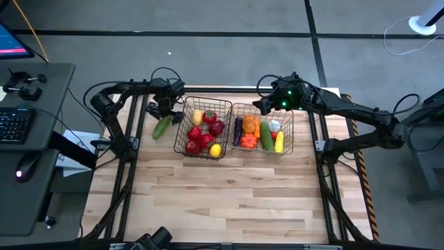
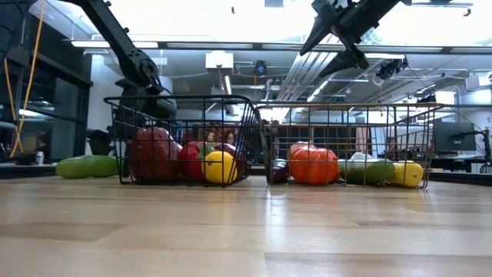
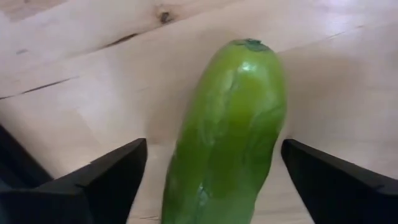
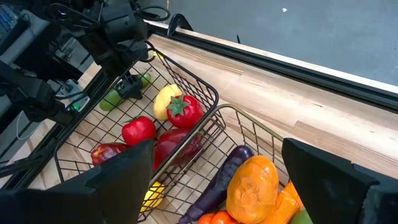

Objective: Sort produce into baskets
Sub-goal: Put the cucumber into the right wire basket

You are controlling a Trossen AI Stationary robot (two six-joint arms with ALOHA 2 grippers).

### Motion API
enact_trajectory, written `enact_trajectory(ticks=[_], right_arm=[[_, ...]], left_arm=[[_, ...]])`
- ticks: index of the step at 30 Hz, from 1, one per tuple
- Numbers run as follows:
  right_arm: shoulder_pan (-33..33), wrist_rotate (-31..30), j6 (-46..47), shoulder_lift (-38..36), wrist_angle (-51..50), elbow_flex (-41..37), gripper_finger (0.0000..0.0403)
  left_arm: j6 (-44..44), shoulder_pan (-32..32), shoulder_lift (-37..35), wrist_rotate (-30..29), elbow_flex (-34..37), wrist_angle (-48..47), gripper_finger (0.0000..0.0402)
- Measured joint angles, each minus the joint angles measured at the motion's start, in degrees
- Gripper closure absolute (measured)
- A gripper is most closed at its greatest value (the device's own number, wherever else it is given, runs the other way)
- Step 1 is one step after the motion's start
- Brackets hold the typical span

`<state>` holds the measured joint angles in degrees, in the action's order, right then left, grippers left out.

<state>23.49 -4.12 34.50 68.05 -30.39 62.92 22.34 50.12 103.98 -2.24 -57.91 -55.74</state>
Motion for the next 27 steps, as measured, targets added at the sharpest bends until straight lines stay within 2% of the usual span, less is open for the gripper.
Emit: enact_trajectory(ticks=[3, 6, 9, 10, 15, 22, 24, 27], right_arm=[[0.0, 0.0, 0.0, 0.0, 0.0, 0.0, 0.0057], [0.0, 0.0, 0.0, 0.0, 0.0, 0.0, 0.0057], [0.0, 0.0, 0.0, 0.0, 0.0, 0.0, 0.0057], [0.0, 0.0, 0.0, 0.0, 0.0, 0.0, 0.0057], [0.0, 0.0, 0.9, 0.0, -0.1, 0.0, 0.0057], [0.0, 0.3, 1.1, 0.0, -0.2, 0.0, 0.0057], [0.0, 0.3, 1.1, 0.0, -0.2, 0.0, 0.0057], [0.0, 0.7, 1.0, 0.0, -0.2, 0.0, 0.0057]], left_arm=[[0.0, 0.4, 0.1, 1.7, 0.0, 0.3, 0.0093], [0.1, 1.0, 0.3, 3.5, -1.2, -0.3, 0.0175], [0.3, 1.6, 0.5, 2.1, -4.1, -0.4, 0.0258], [0.4, 1.9, 0.3, 1.5, -5.7, -0.2, 0.0274], [0.3, 3.8, -2.3, 0.8, -13.4, -1.1, 0.0275], [0.1, 8.8, -6.7, -8.9, -25.3, -1.6, 0.0274], [0.1, 9.9, -7.4, -8.3, -27.9, -1.3, 0.0266], [-0.3, 10.4, -8.7, -4.1, -29.6, 1.1, 0.0261]])
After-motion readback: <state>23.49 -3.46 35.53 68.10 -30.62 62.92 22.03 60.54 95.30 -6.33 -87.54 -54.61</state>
